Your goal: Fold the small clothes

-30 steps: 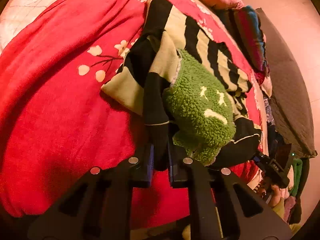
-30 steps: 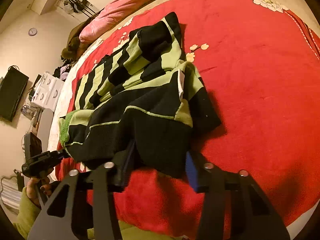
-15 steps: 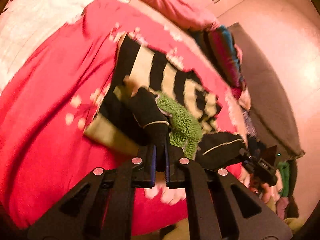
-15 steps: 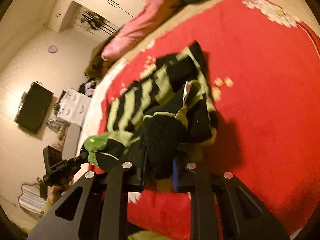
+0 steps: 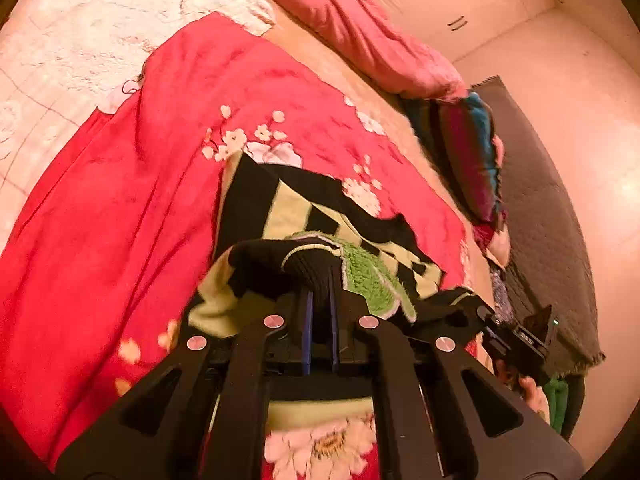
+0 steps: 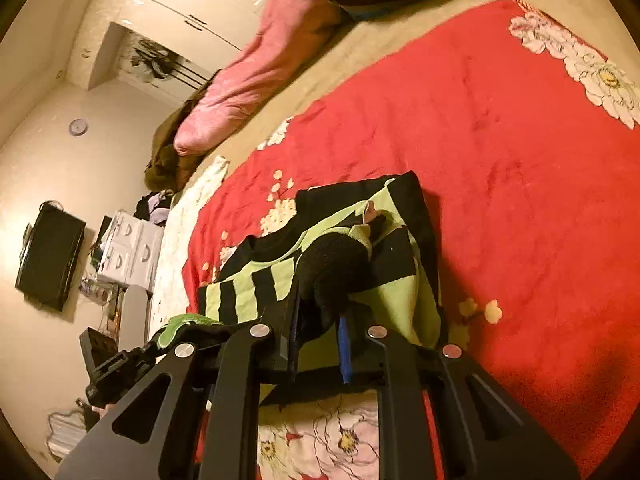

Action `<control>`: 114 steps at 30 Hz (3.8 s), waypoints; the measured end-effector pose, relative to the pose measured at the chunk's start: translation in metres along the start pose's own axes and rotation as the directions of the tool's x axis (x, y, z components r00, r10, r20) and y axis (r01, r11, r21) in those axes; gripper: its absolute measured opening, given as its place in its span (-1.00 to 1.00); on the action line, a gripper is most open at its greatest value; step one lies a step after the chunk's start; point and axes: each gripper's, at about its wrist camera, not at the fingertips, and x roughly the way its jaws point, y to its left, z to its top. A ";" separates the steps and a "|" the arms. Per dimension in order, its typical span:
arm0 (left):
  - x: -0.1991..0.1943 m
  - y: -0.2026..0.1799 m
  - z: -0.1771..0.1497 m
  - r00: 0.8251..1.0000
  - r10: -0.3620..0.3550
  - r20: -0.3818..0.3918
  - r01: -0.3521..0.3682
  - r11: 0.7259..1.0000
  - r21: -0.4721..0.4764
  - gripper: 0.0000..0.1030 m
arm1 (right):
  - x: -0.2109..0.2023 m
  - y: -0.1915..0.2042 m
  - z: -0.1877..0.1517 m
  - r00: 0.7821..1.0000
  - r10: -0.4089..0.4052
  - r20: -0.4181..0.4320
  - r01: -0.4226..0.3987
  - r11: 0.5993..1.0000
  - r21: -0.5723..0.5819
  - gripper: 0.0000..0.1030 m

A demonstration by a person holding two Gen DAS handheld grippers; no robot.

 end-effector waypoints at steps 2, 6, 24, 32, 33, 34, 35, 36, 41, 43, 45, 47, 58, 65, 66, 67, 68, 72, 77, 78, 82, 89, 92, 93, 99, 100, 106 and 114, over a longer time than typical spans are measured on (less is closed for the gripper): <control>0.009 0.001 0.008 1.000 0.012 -0.002 -0.012 1.000 -0.007 -0.98 | 0.007 0.001 0.006 1.000 -0.023 -0.014 0.023 1.000 0.004 -0.72; 0.021 0.002 0.021 1.000 0.026 0.006 -0.026 0.999 -0.019 -0.98 | 0.019 -0.009 0.016 1.000 -0.012 -0.028 0.015 0.994 0.108 -0.69; -0.013 0.014 -0.023 0.981 0.051 0.186 -0.049 0.999 -0.015 -0.28 | -0.010 -0.014 -0.011 1.000 -0.001 0.021 0.003 0.999 -0.053 0.49; -0.008 0.019 -0.049 0.982 0.125 0.144 -0.128 0.992 0.011 -0.10 | 0.008 -0.036 -0.051 0.989 -0.135 -0.059 0.130 0.988 -0.084 0.29; -0.007 0.019 -0.051 0.978 0.148 0.149 -0.153 0.988 0.023 -0.08 | 0.007 -0.036 -0.053 0.989 -0.141 -0.049 0.137 0.987 -0.090 0.24; -0.007 0.019 -0.051 0.974 0.166 0.154 -0.173 0.984 0.033 -0.03 | 0.003 -0.035 -0.053 0.989 -0.143 -0.028 0.140 0.986 -0.095 0.25; -0.008 0.019 -0.052 0.969 0.188 0.162 -0.198 0.979 0.046 0.12 | 0.000 -0.032 -0.053 0.990 -0.143 -0.010 0.142 0.984 -0.107 0.25; -0.008 0.019 -0.053 0.966 0.196 0.170 -0.207 0.977 0.050 0.18 | -0.001 -0.028 -0.052 0.988 -0.153 0.009 0.153 0.979 -0.133 0.28; -0.008 0.016 -0.058 0.943 0.262 0.204 -0.288 0.952 0.106 0.31 | 0.001 -0.026 -0.042 0.964 -0.252 0.085 0.264 0.946 -0.188 0.69; -0.005 0.016 -0.059 0.939 0.275 0.205 -0.304 0.945 0.124 0.35 | 0.006 -0.035 -0.040 0.970 -0.233 0.063 0.241 0.953 -0.182 0.66; -0.001 0.019 -0.060 0.934 0.299 0.195 -0.327 0.936 0.132 0.42 | 0.013 -0.041 -0.041 0.977 -0.211 0.021 0.211 0.959 -0.191 0.14; 0.004 0.024 -0.061 0.936 0.307 0.175 -0.330 0.935 0.129 0.42 | 0.017 -0.040 -0.044 0.986 -0.164 -0.019 0.156 0.965 -0.211 -0.60; 0.008 0.034 -0.066 0.941 0.304 0.151 -0.324 0.937 0.128 -0.72 | -0.007 -0.034 -0.068 0.941 -0.337 0.029 0.326 0.880 -0.345 -0.54; -0.002 0.027 -0.064 0.934 0.288 0.212 -0.322 0.935 0.151 -0.52 | 0.001 0.032 -0.041 0.938 -0.300 0.175 0.346 0.757 -0.555 0.33; -0.001 0.027 -0.064 0.934 0.288 0.212 -0.323 0.934 0.154 -0.50 | 0.009 0.040 -0.037 0.941 -0.293 0.168 0.334 0.734 -0.591 0.42; -0.001 0.027 -0.064 0.934 0.287 0.213 -0.323 0.934 0.156 -0.49 | 0.019 0.048 -0.033 0.940 -0.295 0.170 0.335 0.706 -0.624 0.49; -0.001 0.027 -0.064 0.934 0.286 0.214 -0.322 0.934 0.155 -0.48 | 0.029 0.054 -0.030 0.940 -0.297 0.166 0.332 0.686 -0.647 0.55; -0.002 0.028 -0.062 0.934 0.282 0.221 -0.318 0.936 0.152 -0.42 | 0.074 0.061 -0.005 0.927 -0.346 0.146 0.350 0.656 -0.668 0.73; -0.001 0.029 -0.062 0.937 0.274 0.216 -0.310 0.938 0.155 -0.42 | 0.100 0.047 0.024 0.940 -0.335 0.070 0.310 0.747 -0.588 -0.84; -0.001 0.028 -0.062 0.938 0.271 0.216 -0.308 0.938 0.158 -0.42 | 0.098 0.042 0.031 0.937 -0.339 0.082 0.327 0.773 -0.544 -0.84; 0.001 0.026 -0.063 0.939 0.267 0.214 -0.306 0.937 0.171 -0.42 | 0.081 0.020 0.050 0.927 -0.350 0.136 0.375 0.850 -0.371 -0.84; 0.002 0.027 -0.062 0.940 0.265 0.216 -0.304 0.937 0.170 -0.30 | 0.073 -0.006 0.039 0.887 -0.421 0.189 0.458 0.853 -0.249 0.14; 0.000 0.027 -0.061 0.940 0.257 0.225 -0.298 0.939 0.170 -0.28 | 0.052 0.005 0.020 0.885 -0.381 0.266 0.450 0.848 -0.281 0.20; -0.001 0.026 -0.061 0.942 0.246 0.230 -0.288 0.942 0.174 -0.24 | 0.046 0.010 0.011 0.887 -0.365 0.282 0.445 0.841 -0.309 0.27; -0.006 0.014 -0.052 0.942 0.203 0.266 -0.262 0.943 0.207 -0.02 | 0.033 0.048 -0.053 0.926 -0.265 0.268 0.373 0.749 -0.548 0.41; -0.005 0.013 -0.050 0.941 0.207 0.267 -0.265 0.942 0.206 -0.01 | 0.033 0.049 -0.059 0.933 -0.255 0.253 0.357 0.744 -0.565 0.41; 0.005 0.011 -0.047 0.944 0.222 0.245 -0.276 0.938 0.209 0.05 | 0.040 0.049 -0.080 0.946 -0.262 0.190 0.323 0.749 -0.578 0.53; 0.021 0.025 -0.054 0.943 0.281 0.177 -0.313 0.930 0.191 0.08 | 0.055 0.022 -0.088 0.930 -0.354 0.098 0.353 0.785 -0.509 0.53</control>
